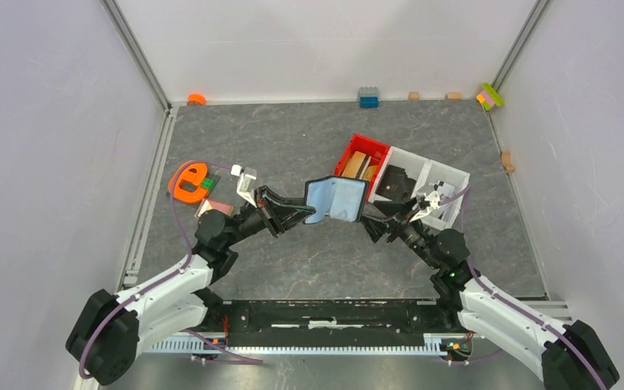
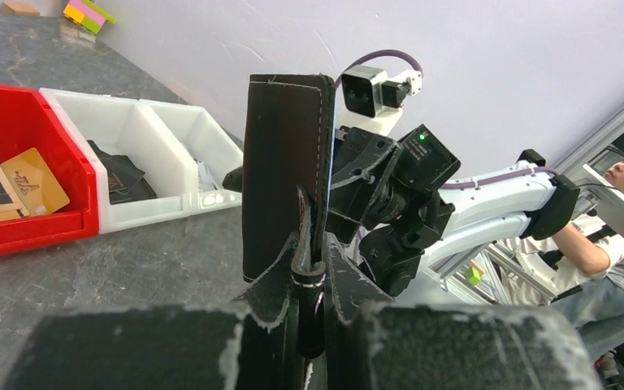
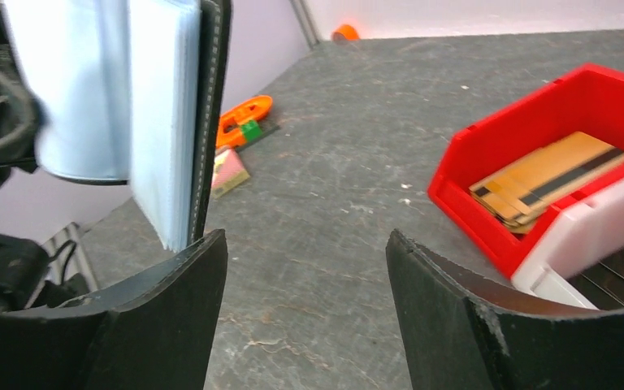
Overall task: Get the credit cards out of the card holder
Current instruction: Remove the credit card from the card holder.
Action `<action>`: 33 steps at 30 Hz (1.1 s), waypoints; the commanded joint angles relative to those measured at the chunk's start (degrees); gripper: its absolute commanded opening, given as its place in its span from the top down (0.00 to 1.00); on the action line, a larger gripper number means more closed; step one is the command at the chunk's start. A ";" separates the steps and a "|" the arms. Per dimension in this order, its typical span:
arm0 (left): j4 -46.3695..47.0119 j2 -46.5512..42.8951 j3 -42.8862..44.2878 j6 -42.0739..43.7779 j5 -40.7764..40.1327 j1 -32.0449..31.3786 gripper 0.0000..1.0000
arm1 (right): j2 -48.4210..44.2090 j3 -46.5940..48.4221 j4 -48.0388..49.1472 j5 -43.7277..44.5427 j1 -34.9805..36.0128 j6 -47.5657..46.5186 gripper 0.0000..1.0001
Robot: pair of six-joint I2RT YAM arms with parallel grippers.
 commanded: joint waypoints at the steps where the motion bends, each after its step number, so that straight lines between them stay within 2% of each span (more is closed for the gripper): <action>1: 4.32 -0.13 0.57 -1.22 0.86 -0.49 0.97 | -0.21 -0.28 9.38 -7.11 0.01 0.83 0.26; 6: 2.89 -0.72 0.55 -0.37 -0.52 -0.48 0.97 | -1.71 -0.61 8.98 -7.27 0.02 0.08 0.28; 9: -0.65 -2.02 0.79 1.12 -2.41 -0.48 0.98 | -2.19 -1.76 12.51 -11.37 0.02 -1.09 0.28; 20: -0.30 -3.37 0.14 1.47 -2.87 -0.57 0.98 | 2.01 -0.64 16.45 -18.63 0.02 -0.62 0.26; 28: -0.43 -3.21 0.31 1.59 -2.72 -0.66 0.98 | 2.41 -1.66 22.41 -23.46 0.02 0.50 0.29; 33: -0.25 -1.61 1.15 1.29 -1.28 -0.92 0.98 | 1.54 -2.13 23.04 -23.34 0.01 0.48 0.30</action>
